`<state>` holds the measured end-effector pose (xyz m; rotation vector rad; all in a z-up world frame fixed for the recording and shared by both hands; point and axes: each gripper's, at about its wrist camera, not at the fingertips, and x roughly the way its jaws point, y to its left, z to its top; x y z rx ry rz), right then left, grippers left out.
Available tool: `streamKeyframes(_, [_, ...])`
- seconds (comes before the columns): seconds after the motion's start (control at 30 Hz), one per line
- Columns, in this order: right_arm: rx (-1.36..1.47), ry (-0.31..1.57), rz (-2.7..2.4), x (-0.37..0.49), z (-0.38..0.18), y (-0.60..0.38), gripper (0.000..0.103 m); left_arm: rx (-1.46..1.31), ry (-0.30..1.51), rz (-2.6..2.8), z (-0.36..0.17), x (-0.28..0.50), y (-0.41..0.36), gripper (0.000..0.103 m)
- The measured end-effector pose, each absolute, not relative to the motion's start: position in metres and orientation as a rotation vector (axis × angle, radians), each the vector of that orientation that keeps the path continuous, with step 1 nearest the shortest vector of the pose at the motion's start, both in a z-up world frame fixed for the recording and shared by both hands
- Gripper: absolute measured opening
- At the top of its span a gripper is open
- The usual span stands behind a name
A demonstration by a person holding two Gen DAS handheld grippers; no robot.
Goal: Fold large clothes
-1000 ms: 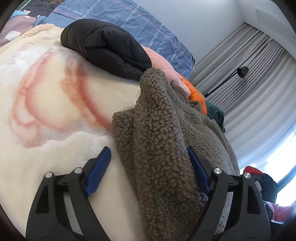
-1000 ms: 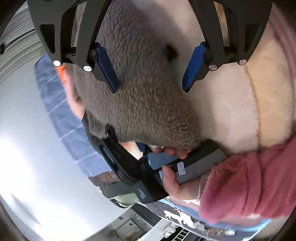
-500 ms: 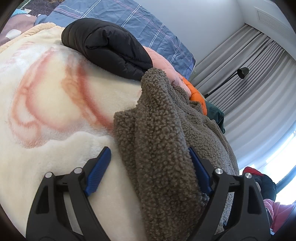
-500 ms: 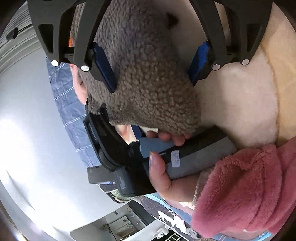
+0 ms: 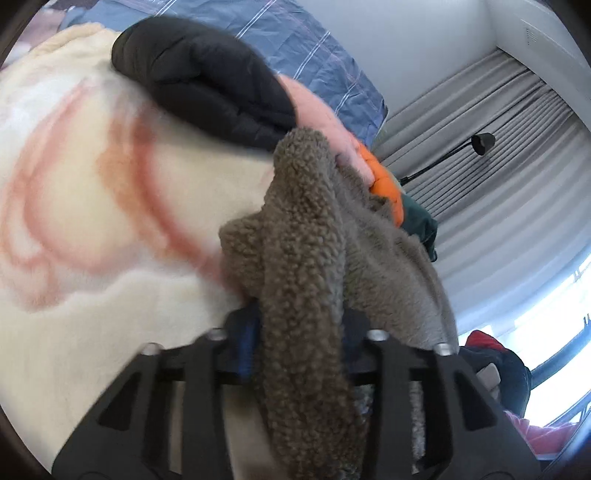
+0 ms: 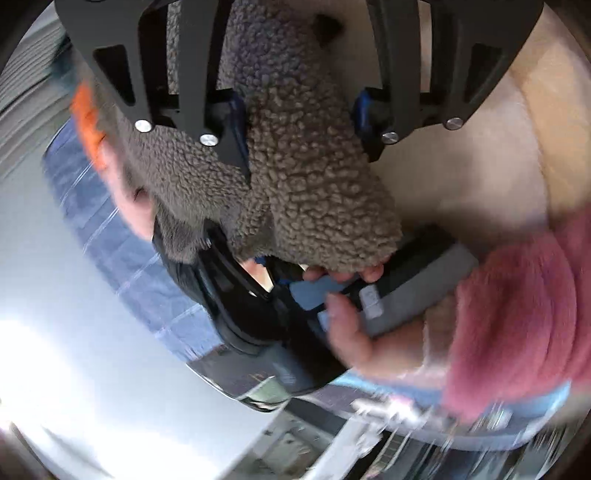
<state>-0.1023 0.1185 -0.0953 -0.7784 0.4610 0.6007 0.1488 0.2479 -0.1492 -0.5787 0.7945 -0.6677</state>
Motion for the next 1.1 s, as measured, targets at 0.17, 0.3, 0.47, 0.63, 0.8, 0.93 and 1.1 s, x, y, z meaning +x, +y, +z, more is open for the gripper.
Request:
streamKeyframes(0.17, [-0.507,0.422,0.626,-0.094,-0.037,0.077,0.042,-0.455,0.708,-0.687,-0.080,0.137,0.220,0.031])
streamKeyframes(0.3, [-0.328,0.350,0.643,-0.091,0.009,0.027,0.041,-0.398,0.685,-0.706,-0.020,0.136,0.174,0.031])
streamKeyframes(0.47, [-0.072,0.304,0.606,-0.084,0.049,-0.057,0.040,-0.304,0.667,-0.721,0.035,0.133,0.081,0.031])
streamKeyframes(0.63, [0.138,0.265,0.537,-0.086,0.064,-0.153,0.038,-0.135,0.665,-0.751,0.066,0.124,-0.039,0.031])
streamKeyframes(0.8, [0.380,0.267,0.437,-0.101,0.042,-0.255,0.036,0.112,0.695,-0.773,0.055,0.120,-0.179,0.035])
streamKeyframes(0.93, [0.547,0.338,0.341,-0.105,-0.003,-0.312,0.035,0.296,0.717,-0.751,0.009,0.125,-0.263,0.051])
streamKeyframes(1.1, [0.757,0.484,0.286,-0.112,-0.066,-0.353,0.035,0.280,0.748,-0.841,-0.021,0.122,-0.289,0.051])
